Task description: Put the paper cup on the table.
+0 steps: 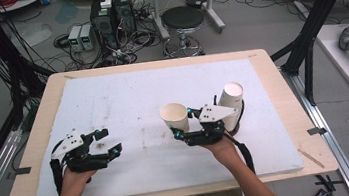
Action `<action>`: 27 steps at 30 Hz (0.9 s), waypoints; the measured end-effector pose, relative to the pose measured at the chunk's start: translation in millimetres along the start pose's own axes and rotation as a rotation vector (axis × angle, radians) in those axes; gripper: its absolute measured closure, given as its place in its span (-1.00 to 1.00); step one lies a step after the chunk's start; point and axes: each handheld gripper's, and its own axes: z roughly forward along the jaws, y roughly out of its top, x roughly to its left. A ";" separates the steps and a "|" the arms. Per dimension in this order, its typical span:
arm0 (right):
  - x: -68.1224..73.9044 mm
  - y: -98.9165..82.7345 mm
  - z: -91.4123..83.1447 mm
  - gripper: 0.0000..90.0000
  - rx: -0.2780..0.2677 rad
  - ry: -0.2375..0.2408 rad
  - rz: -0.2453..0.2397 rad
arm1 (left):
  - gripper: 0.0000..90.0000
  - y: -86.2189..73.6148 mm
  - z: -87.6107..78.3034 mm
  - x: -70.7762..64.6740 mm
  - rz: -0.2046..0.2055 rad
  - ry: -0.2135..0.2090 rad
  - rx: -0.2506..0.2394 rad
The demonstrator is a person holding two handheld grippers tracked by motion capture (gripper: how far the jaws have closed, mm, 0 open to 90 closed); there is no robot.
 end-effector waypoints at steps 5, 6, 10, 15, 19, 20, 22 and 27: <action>-1.3 1.4 15.6 -0.20 -0.021 -0.026 0.017 | -0.57 -0.7 -2.6 1.5 -0.004 0.008 -0.001; -2.1 1.8 18.2 -0.21 -0.025 -0.037 0.017 | -0.57 -0.9 -2.7 1.7 -0.007 0.010 -0.004; -5.9 0.6 27.4 -0.21 -0.025 -0.067 0.042 | -0.57 -0.4 -3.8 1.9 -0.005 0.013 -0.002; -9.8 -5.1 40.6 -0.21 -0.004 -0.112 0.069 | -0.57 -0.4 -3.1 1.6 -0.004 0.012 0.001; -13.3 -10.3 49.4 -0.20 0.006 -0.145 0.102 | -0.57 -0.6 -2.3 1.2 -0.006 0.013 0.002; -14.2 -11.8 51.9 -0.20 0.015 -0.157 0.109 | -0.57 -0.5 -2.4 1.3 -0.006 0.013 0.004; -15.0 -13.5 55.0 -0.20 0.031 -0.168 0.116 | -0.57 -0.6 -2.4 1.3 -0.005 0.014 0.004; -18.0 -18.8 62.7 -0.20 0.065 -0.191 0.137 | -0.57 -0.5 -2.5 1.8 -0.001 0.014 0.008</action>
